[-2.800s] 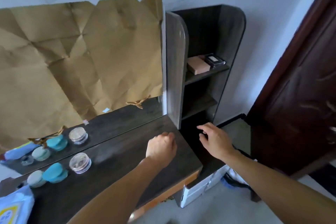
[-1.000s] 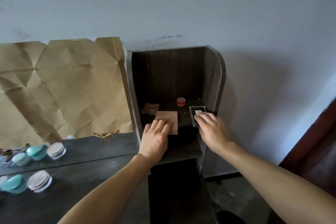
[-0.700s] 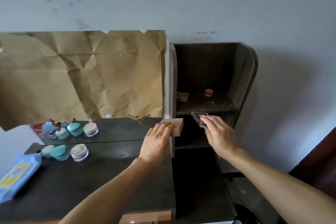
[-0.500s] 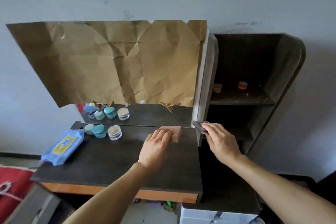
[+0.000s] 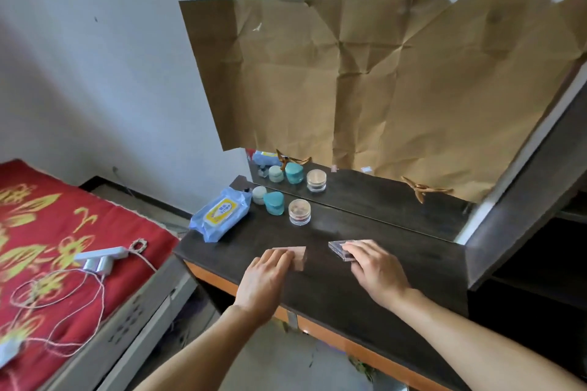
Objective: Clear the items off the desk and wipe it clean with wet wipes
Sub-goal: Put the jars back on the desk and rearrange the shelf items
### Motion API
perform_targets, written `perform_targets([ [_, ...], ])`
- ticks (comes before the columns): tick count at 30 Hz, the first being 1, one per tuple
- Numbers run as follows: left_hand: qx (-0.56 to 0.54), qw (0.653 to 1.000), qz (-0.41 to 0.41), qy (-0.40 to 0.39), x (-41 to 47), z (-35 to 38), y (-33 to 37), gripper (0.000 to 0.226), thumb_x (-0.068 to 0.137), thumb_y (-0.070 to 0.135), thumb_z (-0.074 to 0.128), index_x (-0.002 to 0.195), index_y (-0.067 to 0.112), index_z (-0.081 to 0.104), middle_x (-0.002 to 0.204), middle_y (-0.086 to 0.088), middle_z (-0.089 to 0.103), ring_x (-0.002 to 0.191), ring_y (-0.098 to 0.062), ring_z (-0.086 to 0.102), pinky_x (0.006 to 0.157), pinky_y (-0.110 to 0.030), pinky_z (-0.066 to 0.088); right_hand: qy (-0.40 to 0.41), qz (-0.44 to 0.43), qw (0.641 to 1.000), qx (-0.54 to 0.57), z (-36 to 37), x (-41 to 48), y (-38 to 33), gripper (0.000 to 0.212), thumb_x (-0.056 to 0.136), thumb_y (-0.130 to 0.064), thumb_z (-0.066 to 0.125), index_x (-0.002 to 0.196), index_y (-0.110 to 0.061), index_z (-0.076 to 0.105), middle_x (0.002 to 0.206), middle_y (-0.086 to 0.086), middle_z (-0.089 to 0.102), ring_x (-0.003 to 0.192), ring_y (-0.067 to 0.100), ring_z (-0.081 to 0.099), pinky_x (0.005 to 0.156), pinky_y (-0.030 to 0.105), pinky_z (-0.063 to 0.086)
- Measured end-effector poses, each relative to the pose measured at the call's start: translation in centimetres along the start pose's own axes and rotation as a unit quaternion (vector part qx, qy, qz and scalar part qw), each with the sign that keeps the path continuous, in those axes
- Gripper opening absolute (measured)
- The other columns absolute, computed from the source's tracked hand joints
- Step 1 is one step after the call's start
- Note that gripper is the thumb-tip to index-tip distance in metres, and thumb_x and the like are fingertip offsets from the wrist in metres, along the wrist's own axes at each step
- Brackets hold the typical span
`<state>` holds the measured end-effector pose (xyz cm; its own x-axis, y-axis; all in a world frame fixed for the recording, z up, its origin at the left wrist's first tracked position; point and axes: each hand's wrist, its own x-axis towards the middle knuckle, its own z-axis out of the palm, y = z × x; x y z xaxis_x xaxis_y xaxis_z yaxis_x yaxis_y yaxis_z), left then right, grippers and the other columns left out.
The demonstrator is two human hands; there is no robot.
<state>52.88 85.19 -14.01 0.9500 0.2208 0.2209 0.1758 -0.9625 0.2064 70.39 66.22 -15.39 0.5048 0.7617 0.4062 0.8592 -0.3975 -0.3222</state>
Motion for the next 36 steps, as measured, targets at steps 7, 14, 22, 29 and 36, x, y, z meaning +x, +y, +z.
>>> perform_targets([
  [7, -0.004, 0.997, -0.048, -0.061, 3.2, 1.7, -8.3, 0.053, 0.062, 0.010, 0.075, 0.107, 0.024, 0.051, 0.108, 0.008, 0.063, 0.096, -0.016, 0.061, 0.072, -0.023, 0.052, -0.068, 0.006, 0.997, 0.044, 8.2, 7.1, 0.2, 0.046, 0.053, -0.001, 0.077, 0.096, -0.017, 0.070, 0.097, -0.006, 0.071, 0.088, 0.014, 0.067, 0.058, 0.025, 0.055],
  [14, -0.042, 0.994, -0.064, -0.080, 6.1, 3.7, -13.9, 0.052, 0.059, 0.004, 0.072, 0.105, 0.023, 0.057, 0.107, 0.008, 0.066, 0.094, -0.016, 0.064, 0.068, -0.022, 0.053, -0.114, 0.028, 0.992, 0.049, 13.9, 11.1, -0.3, 0.043, 0.055, -0.001, 0.075, 0.094, -0.018, 0.069, 0.096, -0.008, 0.071, 0.088, 0.015, 0.067, 0.059, 0.025, 0.054],
  [22, -0.051, 0.992, 0.039, -0.105, 12.1, 7.0, -21.6, 0.038, 0.067, 0.015, 0.047, 0.097, 0.014, 0.070, 0.099, 0.001, 0.070, 0.093, -0.020, 0.067, 0.064, -0.026, 0.056, -0.115, 0.083, 0.990, 0.021, 19.6, 15.0, -1.5, 0.042, 0.065, -0.002, 0.069, 0.105, -0.013, 0.067, 0.108, 0.000, 0.070, 0.100, 0.019, 0.066, 0.074, 0.032, 0.058],
  [29, -0.063, 0.979, 0.149, -0.122, 14.8, 9.7, -27.2, 0.025, 0.067, 0.019, 0.046, 0.087, 0.019, 0.061, 0.094, 0.002, 0.060, 0.086, -0.017, 0.053, 0.060, -0.026, 0.048, -0.118, 0.140, 0.983, -0.019, 22.9, 15.2, -4.8, 0.050, 0.062, -0.005, 0.081, 0.110, -0.010, 0.069, 0.119, 0.004, 0.066, 0.110, 0.020, 0.062, 0.082, 0.031, 0.057],
  [36, -0.049, 0.962, 0.192, -0.185, 12.9, 13.3, -29.4, 0.030, 0.070, 0.011, 0.041, 0.099, 0.013, 0.050, 0.119, -0.015, 0.060, 0.119, -0.035, 0.055, 0.077, -0.037, 0.056, -0.146, 0.177, 0.972, -0.044, 25.3, 12.6, -6.1, 0.050, 0.070, -0.011, 0.078, 0.117, -0.014, 0.062, 0.138, 0.006, 0.050, 0.129, 0.018, 0.046, 0.097, 0.026, 0.048],
])
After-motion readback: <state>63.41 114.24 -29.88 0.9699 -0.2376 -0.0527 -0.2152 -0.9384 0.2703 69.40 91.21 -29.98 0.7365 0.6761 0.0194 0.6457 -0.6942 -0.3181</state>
